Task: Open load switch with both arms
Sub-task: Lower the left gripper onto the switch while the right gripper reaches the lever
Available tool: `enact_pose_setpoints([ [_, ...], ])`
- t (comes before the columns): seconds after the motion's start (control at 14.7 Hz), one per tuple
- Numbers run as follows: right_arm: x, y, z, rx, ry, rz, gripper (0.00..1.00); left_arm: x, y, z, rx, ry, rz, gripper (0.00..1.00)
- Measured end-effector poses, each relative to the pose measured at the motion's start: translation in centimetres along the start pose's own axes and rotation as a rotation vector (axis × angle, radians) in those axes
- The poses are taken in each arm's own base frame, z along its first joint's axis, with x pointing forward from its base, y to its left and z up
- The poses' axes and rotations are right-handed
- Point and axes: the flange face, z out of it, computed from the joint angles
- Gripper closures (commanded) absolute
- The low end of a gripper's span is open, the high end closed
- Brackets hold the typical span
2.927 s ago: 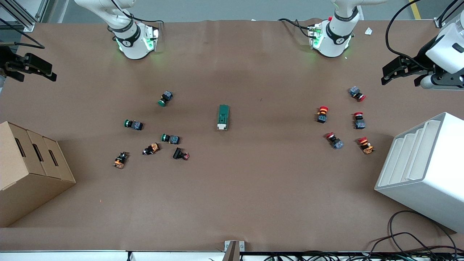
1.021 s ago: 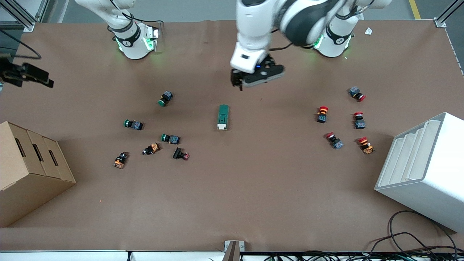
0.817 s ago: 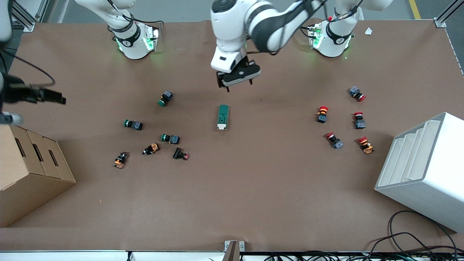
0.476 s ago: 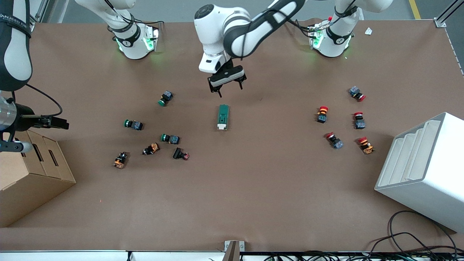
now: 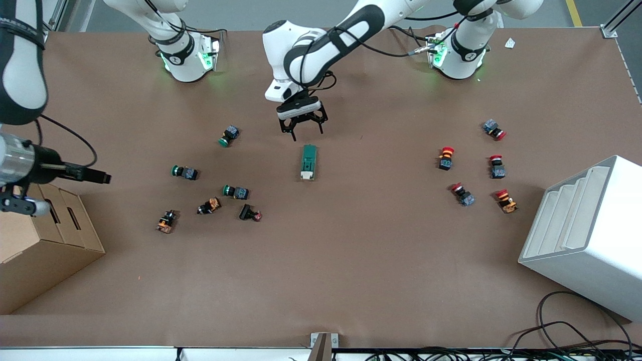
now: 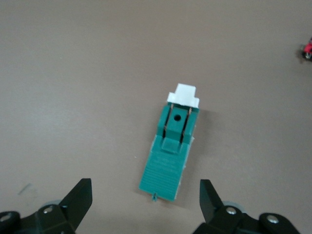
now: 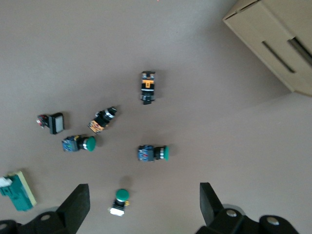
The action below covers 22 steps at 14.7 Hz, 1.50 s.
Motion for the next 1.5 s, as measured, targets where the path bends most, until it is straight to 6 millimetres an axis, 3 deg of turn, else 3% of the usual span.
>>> enact_pose_setpoints([
  [0.2,-1.5,-6.9,2.5,-0.014,0.009,0.116,0.0,-2.3,0.3,1.1,-0.036,0.08,0.057,0.03],
  [0.48,-4.6,-15.7,5.4,-0.033,0.026,0.269,0.0,-5.1,-0.9,3.9,-0.082,0.2,0.141,0.02],
  [0.82,-9.3,-26.0,12.8,-0.109,0.003,0.519,0.0,-8.3,-3.2,7.0,-0.199,0.333,0.173,0.02],
  [1.09,-12.5,-31.5,18.6,-0.181,0.0,0.674,0.0,-9.3,-4.3,9.0,-0.253,0.392,0.186,0.01],
  [1.5,-14.0,-37.5,25.9,-0.193,0.021,0.961,0.0,-9.2,-4.9,11.0,-0.291,0.437,0.181,0.0],
])
